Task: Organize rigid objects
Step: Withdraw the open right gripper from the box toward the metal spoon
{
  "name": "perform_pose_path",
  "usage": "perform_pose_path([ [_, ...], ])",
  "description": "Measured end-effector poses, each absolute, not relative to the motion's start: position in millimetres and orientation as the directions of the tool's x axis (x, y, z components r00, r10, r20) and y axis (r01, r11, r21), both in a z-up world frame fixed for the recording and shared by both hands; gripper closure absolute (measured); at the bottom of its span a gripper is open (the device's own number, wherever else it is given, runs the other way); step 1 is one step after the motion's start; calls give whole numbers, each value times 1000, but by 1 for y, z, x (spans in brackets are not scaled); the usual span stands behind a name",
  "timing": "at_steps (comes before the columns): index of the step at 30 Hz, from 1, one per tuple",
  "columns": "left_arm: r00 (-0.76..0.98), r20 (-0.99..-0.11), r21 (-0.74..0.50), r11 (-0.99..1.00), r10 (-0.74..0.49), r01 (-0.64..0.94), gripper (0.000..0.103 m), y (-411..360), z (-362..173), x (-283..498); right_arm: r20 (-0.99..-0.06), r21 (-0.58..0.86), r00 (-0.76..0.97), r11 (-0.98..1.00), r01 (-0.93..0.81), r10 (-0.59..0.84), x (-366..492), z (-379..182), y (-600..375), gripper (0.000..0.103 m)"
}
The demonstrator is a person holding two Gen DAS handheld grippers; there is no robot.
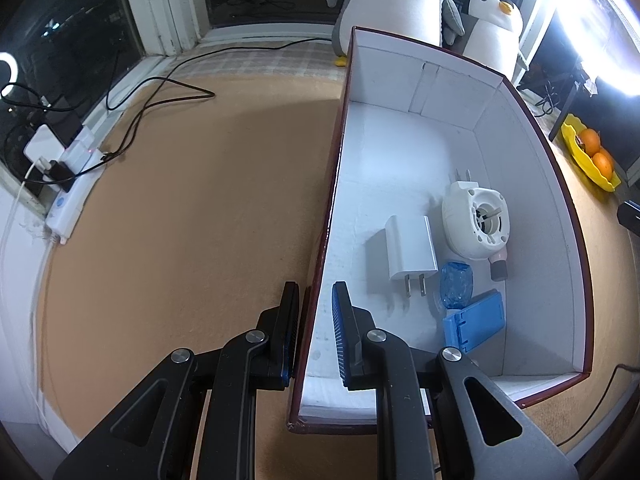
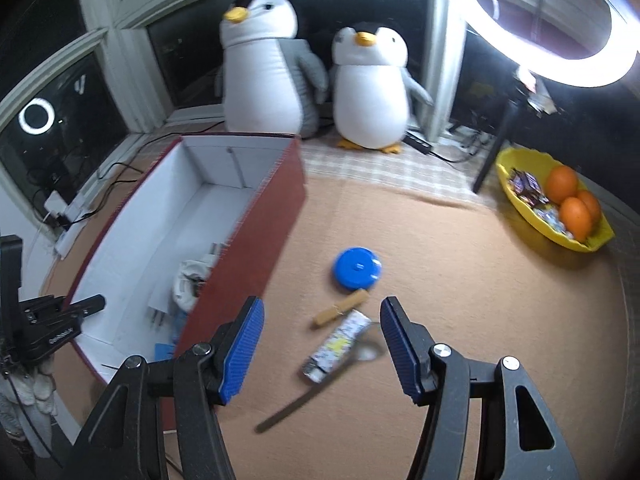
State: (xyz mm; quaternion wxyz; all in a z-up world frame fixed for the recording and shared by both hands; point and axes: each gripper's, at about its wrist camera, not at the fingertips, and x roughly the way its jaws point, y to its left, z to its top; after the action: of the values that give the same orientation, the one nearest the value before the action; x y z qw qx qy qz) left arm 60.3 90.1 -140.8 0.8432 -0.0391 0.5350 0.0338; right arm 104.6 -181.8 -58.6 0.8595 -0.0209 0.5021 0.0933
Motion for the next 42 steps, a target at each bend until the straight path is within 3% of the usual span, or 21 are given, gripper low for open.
perform_pose_path([
  [7, 418, -908, -26, 996, 10, -81, 88, 90, -143, 62, -902, 91, 419, 995, -48, 103, 107, -78, -226, 47],
  [12, 417, -909, -32, 997, 2, -75, 88, 90, -145, 62, -923, 184, 347, 983, 25, 165, 110, -100, -239, 47],
  [23, 420, -908, -44, 996, -6, -82, 88, 92, -146, 60, -936, 250, 287, 960, 126, 206, 118, -132, -239, 47],
  [27, 418, -908, -40, 996, -2, -82, 90, 92, -147, 61, -939, 257, 274, 954, 157, 208, 122, -140, -241, 55],
  [42, 418, -908, -33, 996, 3, -78, 91, 92, -147, 62, -950, 271, 209, 946, 178, 232, 130, -163, -228, 68],
])
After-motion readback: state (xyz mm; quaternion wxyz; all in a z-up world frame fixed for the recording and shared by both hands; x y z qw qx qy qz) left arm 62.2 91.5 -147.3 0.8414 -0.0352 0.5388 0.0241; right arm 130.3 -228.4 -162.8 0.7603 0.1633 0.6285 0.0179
